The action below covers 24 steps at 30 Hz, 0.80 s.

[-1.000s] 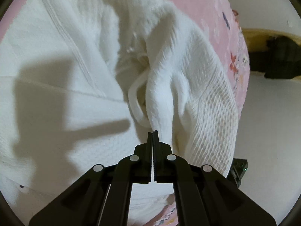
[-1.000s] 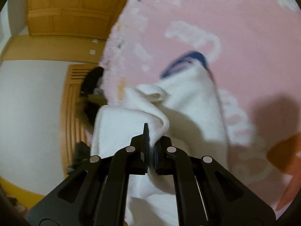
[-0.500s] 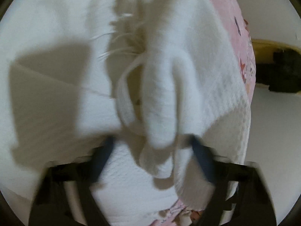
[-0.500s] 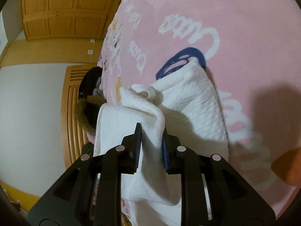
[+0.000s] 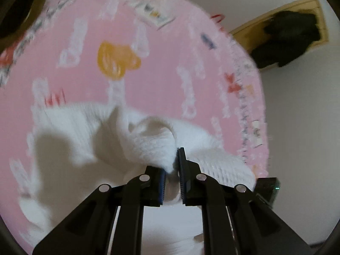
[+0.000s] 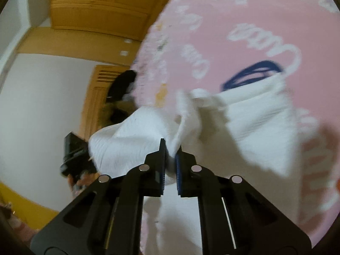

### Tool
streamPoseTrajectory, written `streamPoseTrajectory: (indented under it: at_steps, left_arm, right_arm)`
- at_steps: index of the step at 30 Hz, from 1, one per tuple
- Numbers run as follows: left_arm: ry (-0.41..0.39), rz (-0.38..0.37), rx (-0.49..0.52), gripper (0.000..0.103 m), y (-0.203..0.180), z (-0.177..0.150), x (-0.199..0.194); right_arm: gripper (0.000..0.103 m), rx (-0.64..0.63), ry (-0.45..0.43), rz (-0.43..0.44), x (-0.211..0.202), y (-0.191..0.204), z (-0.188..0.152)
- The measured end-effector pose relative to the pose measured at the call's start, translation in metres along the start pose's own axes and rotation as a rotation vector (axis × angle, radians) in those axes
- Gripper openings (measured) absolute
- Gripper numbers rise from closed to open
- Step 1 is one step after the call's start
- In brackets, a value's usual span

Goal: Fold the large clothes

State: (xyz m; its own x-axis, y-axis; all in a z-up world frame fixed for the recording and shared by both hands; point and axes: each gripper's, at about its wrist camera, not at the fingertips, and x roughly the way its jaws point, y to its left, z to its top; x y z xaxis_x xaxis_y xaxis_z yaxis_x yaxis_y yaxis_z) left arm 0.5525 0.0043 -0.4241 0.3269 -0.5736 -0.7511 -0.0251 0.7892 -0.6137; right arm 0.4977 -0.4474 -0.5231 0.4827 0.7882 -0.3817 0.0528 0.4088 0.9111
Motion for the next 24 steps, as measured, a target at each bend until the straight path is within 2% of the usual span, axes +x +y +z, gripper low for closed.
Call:
streamPoseTrajectory:
  at_steps: [2, 4, 5, 7, 10, 11, 13, 16, 18, 20, 21, 22, 23, 24]
  left_arm:
    - [-0.019, -0.011, 0.056, 0.006, 0.004, 0.013, -0.006]
    - [0.008, -0.015, 0.076, 0.006, 0.030, 0.010, -0.006]
    - [0.038, -0.017, 0.054, 0.006, 0.052, 0.003, -0.002]
    - [0.092, -0.030, -0.010, 0.006, 0.093, -0.019, 0.006]
    - [0.119, -0.066, -0.065, 0.007, 0.122, -0.049, 0.016]
    - [0.122, -0.092, -0.068, 0.007, 0.124, -0.056, 0.017]
    - [0.144, -0.141, -0.046, 0.007, 0.128, -0.072, 0.017]
    - [0.176, -0.165, -0.020, 0.008, 0.131, -0.087, 0.014]
    - [0.204, -0.178, 0.003, 0.010, 0.131, -0.097, 0.010]
    - [0.225, -0.177, 0.030, 0.010, 0.131, -0.102, 0.007]
    - [0.235, -0.172, 0.034, 0.010, 0.133, -0.103, 0.006]
    - [0.236, -0.172, 0.030, 0.010, 0.136, -0.103, 0.005]
    - [0.232, -0.181, 0.013, 0.010, 0.141, -0.102, 0.006]
    - [0.228, -0.184, -0.010, 0.010, 0.147, -0.101, 0.008]
  right_arm:
    - [0.007, -0.056, 0.024, 0.004, 0.008, 0.009, -0.010]
    - [0.007, -0.089, 0.060, -0.005, 0.018, 0.010, -0.026]
    - [0.007, -0.099, 0.083, -0.016, 0.022, 0.009, -0.037]
    - [0.007, -0.119, 0.128, -0.077, 0.032, 0.005, -0.061]
    - [0.008, -0.117, 0.143, -0.207, 0.039, 0.002, -0.090]
    - [0.009, -0.103, 0.134, -0.241, 0.039, 0.001, -0.095]
    - [0.010, -0.027, 0.050, -0.287, 0.029, -0.001, -0.108]
    - [0.010, 0.073, -0.107, -0.330, 0.006, 0.011, -0.127]
    - [0.011, 0.086, -0.162, -0.383, 0.000, 0.032, -0.137]
    - [0.023, 0.084, -0.204, -0.388, 0.002, 0.066, -0.150]
    - [0.050, 0.090, -0.211, -0.375, 0.008, 0.080, -0.155]
    - [0.083, 0.103, -0.218, -0.366, 0.020, 0.100, -0.163]
    - [0.088, 0.112, -0.229, -0.360, 0.028, 0.110, -0.169]
    - [0.089, 0.134, -0.241, -0.350, 0.040, 0.119, -0.179]
